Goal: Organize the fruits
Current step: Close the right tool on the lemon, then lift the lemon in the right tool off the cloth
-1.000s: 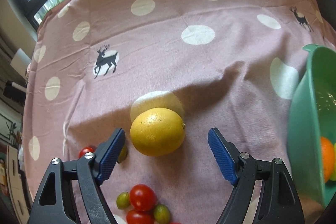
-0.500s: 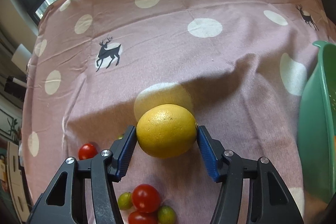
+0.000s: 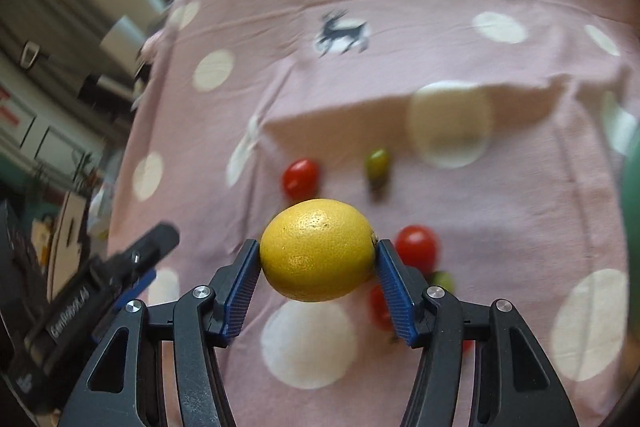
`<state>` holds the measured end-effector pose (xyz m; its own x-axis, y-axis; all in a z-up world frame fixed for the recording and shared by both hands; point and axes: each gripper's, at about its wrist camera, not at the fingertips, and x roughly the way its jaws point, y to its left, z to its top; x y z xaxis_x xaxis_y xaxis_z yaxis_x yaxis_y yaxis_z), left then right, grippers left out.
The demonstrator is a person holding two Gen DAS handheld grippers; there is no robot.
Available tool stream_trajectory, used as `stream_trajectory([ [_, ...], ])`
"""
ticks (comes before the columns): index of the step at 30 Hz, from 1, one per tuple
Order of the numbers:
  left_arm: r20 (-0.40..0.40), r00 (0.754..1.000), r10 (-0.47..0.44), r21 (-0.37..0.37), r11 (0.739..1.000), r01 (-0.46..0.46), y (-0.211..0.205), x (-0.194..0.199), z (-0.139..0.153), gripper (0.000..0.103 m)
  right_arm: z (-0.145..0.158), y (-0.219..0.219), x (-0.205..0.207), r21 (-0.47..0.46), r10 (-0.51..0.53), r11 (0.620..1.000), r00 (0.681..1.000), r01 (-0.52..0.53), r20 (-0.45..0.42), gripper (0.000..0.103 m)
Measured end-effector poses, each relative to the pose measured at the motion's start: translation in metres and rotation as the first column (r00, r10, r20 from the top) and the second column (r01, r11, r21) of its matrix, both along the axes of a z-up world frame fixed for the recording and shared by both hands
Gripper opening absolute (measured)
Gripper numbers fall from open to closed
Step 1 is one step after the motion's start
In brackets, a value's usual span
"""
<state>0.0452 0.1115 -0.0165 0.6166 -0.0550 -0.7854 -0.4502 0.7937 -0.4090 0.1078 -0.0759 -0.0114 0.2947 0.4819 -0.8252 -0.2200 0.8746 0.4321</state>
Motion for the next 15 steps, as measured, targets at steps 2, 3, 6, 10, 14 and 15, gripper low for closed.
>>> stream_trajectory([
  [2, -0.005, 1.0, 0.006, 0.004, 1.0, -0.006, 0.003, -0.001, 0.0, 0.089, -0.009, 0.01, 0.001, -0.018, 0.025, 0.999, 0.999, -0.026, -0.033, 0.06],
  [3, -0.007, 1.0, 0.009, 0.006, 1.0, -0.009, 0.004, -0.001, 0.0, 0.089, -0.013, 0.015, 0.001, -0.036, 0.032, 0.999, 0.999, -0.034, -0.043, 0.06],
  [6, -0.007, 1.0, 0.018, 0.002, 1.0, -0.018, 0.007, -0.002, 0.0, 0.088, -0.014, 0.018, 0.001, -0.065, 0.035, 0.997, 0.999, -0.038, -0.039, 0.06],
  [10, 0.008, 1.0, -0.006, -0.01, 1.0, 0.006, 0.004, -0.001, 0.001, 0.087, -0.012, 0.006, 0.004, -0.028, 0.007, 1.0, 0.999, -0.009, -0.053, 0.06],
  [14, 0.027, 0.999, -0.041, -0.024, 0.999, 0.041, -0.003, 0.0, 0.005, 0.083, 0.005, -0.011, 0.004, 0.019, -0.049, 0.999, 0.999, 0.049, 0.003, 0.061],
  [15, 0.034, 0.998, -0.052, -0.029, 0.998, 0.053, -0.004, 0.0, 0.006, 0.081, 0.008, -0.018, 0.005, 0.041, -0.075, 0.996, 0.997, 0.075, 0.008, 0.061],
])
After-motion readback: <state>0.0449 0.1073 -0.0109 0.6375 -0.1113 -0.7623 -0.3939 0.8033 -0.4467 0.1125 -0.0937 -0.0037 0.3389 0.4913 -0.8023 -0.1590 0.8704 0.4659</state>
